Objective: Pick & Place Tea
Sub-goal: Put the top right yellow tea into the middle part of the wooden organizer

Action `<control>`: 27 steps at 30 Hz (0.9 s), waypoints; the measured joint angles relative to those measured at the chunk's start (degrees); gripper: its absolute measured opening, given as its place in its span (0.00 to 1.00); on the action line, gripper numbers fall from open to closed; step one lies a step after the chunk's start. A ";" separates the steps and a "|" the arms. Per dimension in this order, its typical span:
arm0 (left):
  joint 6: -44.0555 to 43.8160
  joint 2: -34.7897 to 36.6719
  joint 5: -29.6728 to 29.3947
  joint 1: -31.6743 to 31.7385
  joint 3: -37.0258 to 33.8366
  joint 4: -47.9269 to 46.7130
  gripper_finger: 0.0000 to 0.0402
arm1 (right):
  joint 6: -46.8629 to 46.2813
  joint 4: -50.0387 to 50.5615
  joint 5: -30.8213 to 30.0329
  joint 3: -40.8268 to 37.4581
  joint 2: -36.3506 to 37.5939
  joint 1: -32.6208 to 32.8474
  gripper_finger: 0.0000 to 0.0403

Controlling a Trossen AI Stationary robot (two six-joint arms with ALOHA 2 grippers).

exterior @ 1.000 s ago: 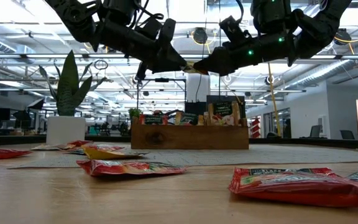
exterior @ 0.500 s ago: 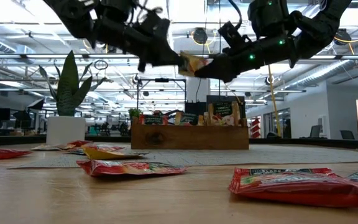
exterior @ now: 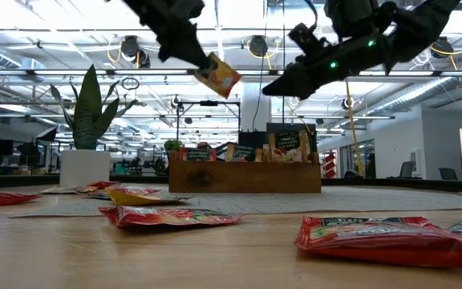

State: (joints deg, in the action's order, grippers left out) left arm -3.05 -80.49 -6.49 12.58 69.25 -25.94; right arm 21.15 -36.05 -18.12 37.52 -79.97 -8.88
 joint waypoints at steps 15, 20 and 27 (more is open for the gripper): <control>14.67 -30.27 4.95 -1.19 28.66 -24.18 0.00 | -2.60 22.69 0.03 -0.02 16.54 -0.13 0.00; 16.34 -34.60 5.30 -1.71 32.12 -27.85 0.00 | -2.68 24.49 0.01 -0.29 16.62 -0.15 0.00; 16.58 -36.78 6.50 -1.63 32.34 -28.16 0.00 | -2.46 20.84 -0.02 -2.92 16.62 -0.15 0.00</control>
State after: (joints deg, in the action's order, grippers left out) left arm 13.52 -117.27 0.01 10.95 101.59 -54.10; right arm 18.69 -15.21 -18.13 34.60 -63.35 -9.04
